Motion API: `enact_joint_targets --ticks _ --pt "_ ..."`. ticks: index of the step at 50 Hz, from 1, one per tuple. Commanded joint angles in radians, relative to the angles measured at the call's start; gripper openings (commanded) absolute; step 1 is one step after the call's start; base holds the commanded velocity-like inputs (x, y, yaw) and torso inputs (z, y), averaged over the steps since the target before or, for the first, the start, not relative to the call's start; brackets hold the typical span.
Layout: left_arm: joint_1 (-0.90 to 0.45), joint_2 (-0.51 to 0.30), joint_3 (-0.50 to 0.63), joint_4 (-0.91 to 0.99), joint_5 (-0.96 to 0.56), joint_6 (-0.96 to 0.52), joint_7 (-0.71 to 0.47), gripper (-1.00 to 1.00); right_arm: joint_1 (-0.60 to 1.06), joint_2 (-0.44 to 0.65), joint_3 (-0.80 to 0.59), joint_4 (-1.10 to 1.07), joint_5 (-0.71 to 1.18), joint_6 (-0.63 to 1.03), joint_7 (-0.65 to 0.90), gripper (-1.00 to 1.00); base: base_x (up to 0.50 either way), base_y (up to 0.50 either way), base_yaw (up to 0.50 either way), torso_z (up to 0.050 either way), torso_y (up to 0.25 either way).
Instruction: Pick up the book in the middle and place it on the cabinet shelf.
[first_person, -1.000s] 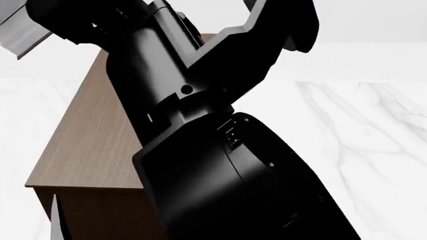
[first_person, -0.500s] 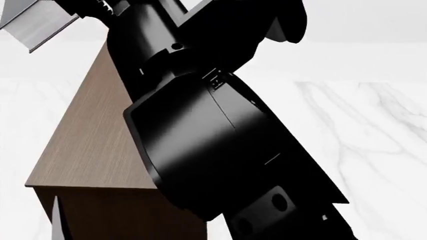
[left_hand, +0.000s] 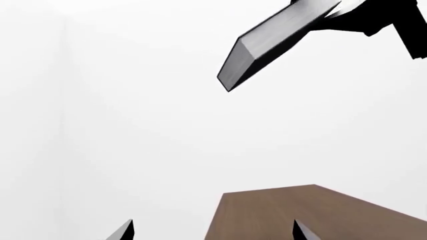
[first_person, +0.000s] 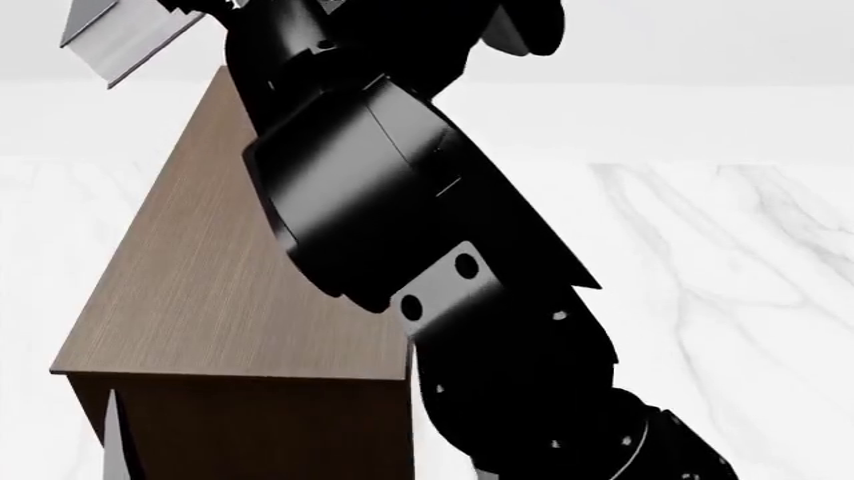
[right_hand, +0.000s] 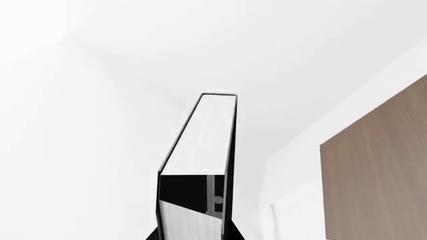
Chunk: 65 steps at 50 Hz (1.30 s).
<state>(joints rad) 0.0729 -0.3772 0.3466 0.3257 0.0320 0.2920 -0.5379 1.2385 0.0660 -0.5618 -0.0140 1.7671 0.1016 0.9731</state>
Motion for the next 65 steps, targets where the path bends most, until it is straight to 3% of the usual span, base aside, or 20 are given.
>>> enact_joint_targets --ticks 1,65 --pt "0.003 0.013 -0.017 0.001 0.004 0.008 0.020 1.00 0.027 -0.015 0.001 0.075 -0.056 -0.008 -0.088 -1.00 0.00 0.00 0.00 0.000 0.000" --pt "0.001 0.002 -0.001 -0.025 -0.015 0.028 0.011 1.00 0.003 -0.001 -0.136 0.143 -0.014 -0.061 -0.077 -1.00 0.00 0.00 0.00 0.000 0.001"
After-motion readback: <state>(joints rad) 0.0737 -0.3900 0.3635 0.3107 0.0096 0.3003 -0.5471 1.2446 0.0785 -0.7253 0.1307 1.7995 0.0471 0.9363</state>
